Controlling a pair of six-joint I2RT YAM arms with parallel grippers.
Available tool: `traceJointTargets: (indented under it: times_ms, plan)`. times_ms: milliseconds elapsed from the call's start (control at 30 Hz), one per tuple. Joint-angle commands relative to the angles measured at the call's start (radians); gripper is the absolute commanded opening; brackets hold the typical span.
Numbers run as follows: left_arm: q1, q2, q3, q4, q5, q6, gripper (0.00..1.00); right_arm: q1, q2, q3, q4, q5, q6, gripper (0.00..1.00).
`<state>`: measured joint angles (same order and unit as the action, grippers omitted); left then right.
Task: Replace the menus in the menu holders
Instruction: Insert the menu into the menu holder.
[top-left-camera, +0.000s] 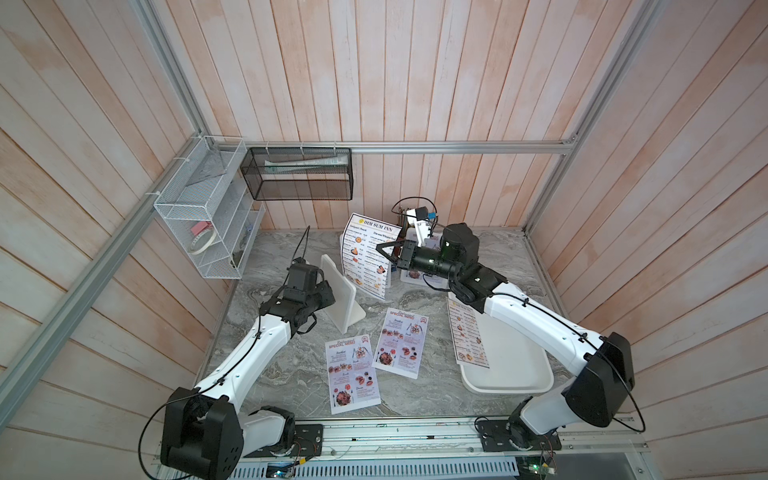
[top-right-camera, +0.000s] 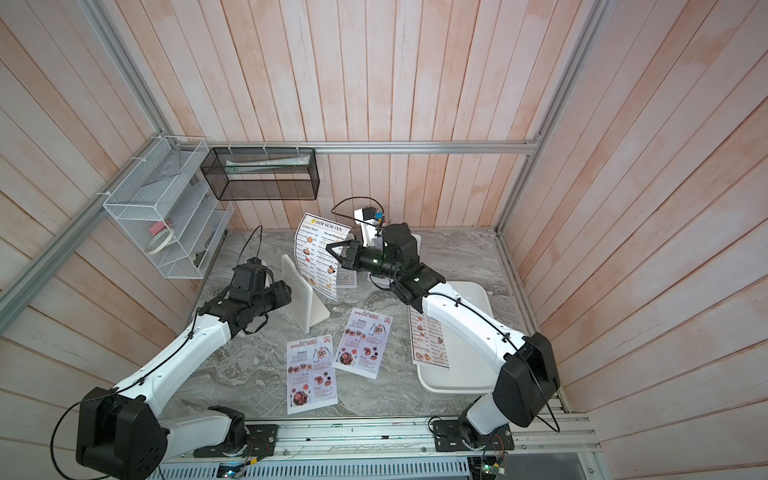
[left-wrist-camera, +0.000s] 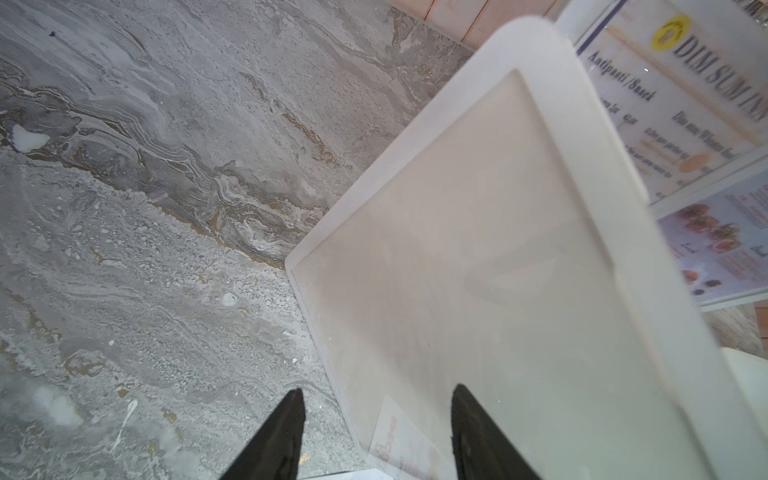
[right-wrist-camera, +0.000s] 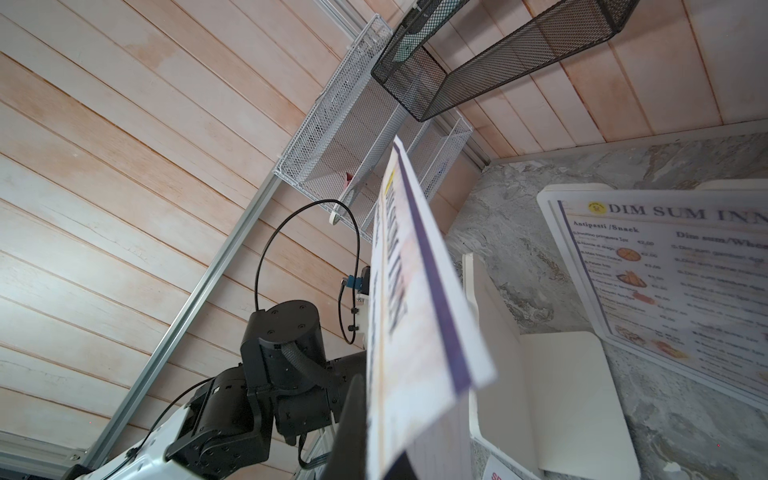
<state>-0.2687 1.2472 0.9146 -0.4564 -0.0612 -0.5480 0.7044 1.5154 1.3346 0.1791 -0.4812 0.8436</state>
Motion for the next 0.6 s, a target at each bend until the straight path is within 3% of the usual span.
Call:
traceJointTargets:
  times_ms: [0,567]
  plan:
    - [-0.003,-0.005,0.030,-0.004,-0.016,0.015,0.59,0.003,-0.003,0.025,0.017,-0.019,-0.014,0.00]
    - [-0.006,0.009,0.044,-0.010,-0.019,0.009,0.59,0.006,-0.006,0.021,0.042,-0.045,-0.011,0.00]
